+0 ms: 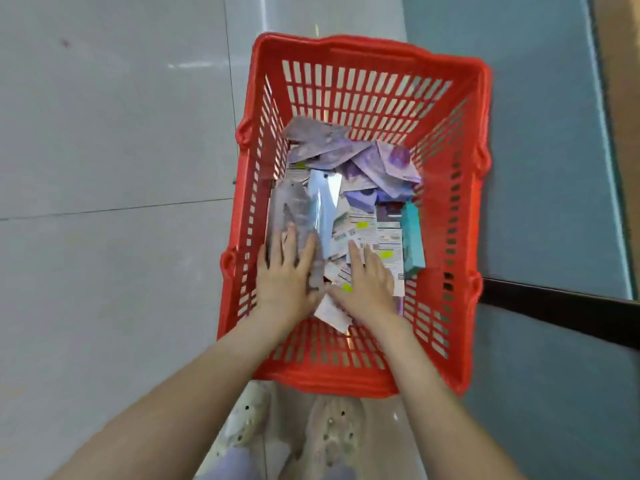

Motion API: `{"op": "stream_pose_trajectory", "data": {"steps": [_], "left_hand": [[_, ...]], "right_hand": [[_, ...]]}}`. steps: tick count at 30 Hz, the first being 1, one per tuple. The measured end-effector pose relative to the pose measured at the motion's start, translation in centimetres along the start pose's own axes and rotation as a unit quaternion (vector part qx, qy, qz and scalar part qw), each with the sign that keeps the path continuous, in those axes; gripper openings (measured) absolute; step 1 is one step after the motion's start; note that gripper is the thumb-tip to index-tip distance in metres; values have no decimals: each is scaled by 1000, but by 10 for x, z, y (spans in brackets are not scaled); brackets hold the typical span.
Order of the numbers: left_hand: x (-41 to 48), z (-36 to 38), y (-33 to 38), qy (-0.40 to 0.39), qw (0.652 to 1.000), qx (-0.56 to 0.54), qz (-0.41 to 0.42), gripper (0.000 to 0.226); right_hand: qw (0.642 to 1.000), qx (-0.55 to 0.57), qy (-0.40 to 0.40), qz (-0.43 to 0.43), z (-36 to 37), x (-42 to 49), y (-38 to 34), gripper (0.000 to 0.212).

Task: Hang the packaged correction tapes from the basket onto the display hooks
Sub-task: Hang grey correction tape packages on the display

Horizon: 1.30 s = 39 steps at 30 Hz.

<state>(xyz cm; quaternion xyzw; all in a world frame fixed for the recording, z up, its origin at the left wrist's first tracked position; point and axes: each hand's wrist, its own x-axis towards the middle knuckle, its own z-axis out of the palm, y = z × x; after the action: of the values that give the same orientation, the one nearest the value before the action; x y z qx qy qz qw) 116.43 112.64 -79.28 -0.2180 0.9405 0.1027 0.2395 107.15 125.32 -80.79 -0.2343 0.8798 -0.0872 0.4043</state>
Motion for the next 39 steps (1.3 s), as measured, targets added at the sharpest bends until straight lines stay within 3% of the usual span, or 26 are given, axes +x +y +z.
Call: {"op": "stream_pose_trajectory", "data": {"steps": [3, 6, 8, 10, 12, 15, 18, 20, 23, 24, 26, 28, 29, 31, 34, 36, 39], "left_hand": [[2, 6, 1, 39, 999, 8, -11, 88], [4, 7, 9, 74, 997, 1, -28, 76], [2, 2, 16, 103, 992, -42, -52, 83], [-3, -3, 17, 145, 986, -61, -51, 91], [-9, -13, 15, 187, 976, -96, -60, 93], [-11, -26, 16, 189, 941, -270, -78, 94], [0, -45, 14, 138, 860, -470, -141, 74], [8, -61, 10, 80, 809, -561, -157, 64], [14, -76, 12, -21, 802, -596, -39, 50], [15, -76, 15, -40, 814, -580, -4, 49], [24, -64, 15, -7, 881, -473, 9, 52], [38, -44, 10, 73, 962, -260, -46, 61], [44, -32, 7, 86, 982, -147, -84, 69], [54, -17, 8, 88, 986, -30, -135, 81], [64, -7, 17, 73, 984, -12, -160, 83], [66, -9, 21, 56, 983, -25, -171, 82], [58, -28, 23, 75, 976, -71, -189, 88]], "right_hand": [[999, -29, -25, 15, 6, 5, -8, 75], [998, -3, 49, 24, 0, 8, -15, 59], [993, 19, 108, 32, -5, 9, -18, 51], [988, 98, 119, 11, -8, 10, -23, 47], [971, 226, 74, -15, -11, 8, -31, 45], [889, 458, -18, -2, -18, 1, -49, 48], [824, 563, -61, 32, -13, 0, -52, 60], [776, 625, -57, 62, -14, 1, -50, 80], [732, 675, -23, 94, -27, 6, -41, 85], [733, 673, -7, 100, -32, 9, -38, 81], [767, 632, 54, 100, -39, 12, -32, 77], [854, 496, 127, 89, -45, 16, -26, 83], [903, 396, 141, 94, -46, 17, -22, 87], [965, 209, 122, 102, -42, 20, -11, 93], [988, 74, 69, 119, -34, 21, -2, 92], [987, 71, 63, 127, -35, 19, -4, 90], [971, 154, 108, 145, -43, 4, -6, 88]]}}
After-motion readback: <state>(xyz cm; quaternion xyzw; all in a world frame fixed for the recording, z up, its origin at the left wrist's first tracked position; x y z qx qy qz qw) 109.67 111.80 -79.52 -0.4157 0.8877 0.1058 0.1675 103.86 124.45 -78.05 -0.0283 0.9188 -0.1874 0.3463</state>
